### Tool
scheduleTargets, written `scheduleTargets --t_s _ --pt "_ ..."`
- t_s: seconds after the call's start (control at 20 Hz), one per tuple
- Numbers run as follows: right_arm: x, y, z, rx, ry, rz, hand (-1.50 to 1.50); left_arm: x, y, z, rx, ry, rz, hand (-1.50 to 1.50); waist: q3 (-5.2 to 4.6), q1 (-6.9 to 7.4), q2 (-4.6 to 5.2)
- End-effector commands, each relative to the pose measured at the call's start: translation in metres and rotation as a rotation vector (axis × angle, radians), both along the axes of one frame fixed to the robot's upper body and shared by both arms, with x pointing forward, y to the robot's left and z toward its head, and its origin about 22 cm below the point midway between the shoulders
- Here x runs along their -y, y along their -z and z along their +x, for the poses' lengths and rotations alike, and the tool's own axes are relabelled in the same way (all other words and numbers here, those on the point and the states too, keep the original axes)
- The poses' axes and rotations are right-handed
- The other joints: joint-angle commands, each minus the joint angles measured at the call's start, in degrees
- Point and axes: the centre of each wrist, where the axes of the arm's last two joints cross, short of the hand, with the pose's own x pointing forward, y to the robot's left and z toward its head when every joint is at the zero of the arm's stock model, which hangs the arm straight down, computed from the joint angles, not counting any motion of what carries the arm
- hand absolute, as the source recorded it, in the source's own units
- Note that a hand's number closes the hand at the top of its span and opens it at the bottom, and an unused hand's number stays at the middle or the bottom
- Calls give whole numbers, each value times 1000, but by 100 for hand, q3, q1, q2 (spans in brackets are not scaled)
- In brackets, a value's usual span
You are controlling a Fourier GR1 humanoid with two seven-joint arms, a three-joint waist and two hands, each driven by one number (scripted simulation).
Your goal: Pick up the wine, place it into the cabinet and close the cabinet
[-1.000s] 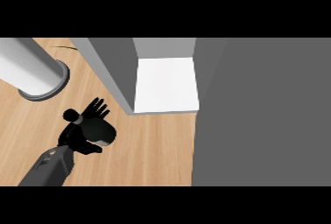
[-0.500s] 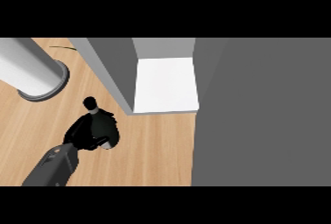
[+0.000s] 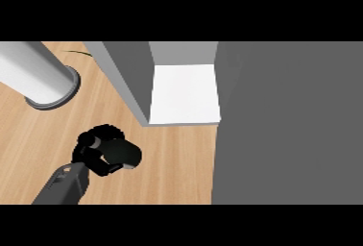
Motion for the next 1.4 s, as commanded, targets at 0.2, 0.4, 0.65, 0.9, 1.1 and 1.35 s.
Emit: scheduleTargets --t_s 0.2,0.4,0.65,0.9,1.1,1.35 --pt "-8 -15 -19 19 13 44 -150 1 25 -52 227 -350 181 150 0 151 -31" --pt "0 -22 -27 29 -2 19 -150 18 15 -47 285 -370 313 150 7 131 -36" --pt "-2 -23 -32 18 -13 14 -150 46 -15 -25 278 -365 383 150 11 143 -46" --pt "-7 -27 -33 4 5 26 -150 67 -48 -6 245 -353 393 150 4 140 -26" --pt "-9 -18 -29 11 -5 27 -150 102 -63 2 248 -362 410 150 2 108 -16" --pt "10 -23 -34 7 -18 11 -150 121 -89 32 241 -347 455 150 2 46 -3"
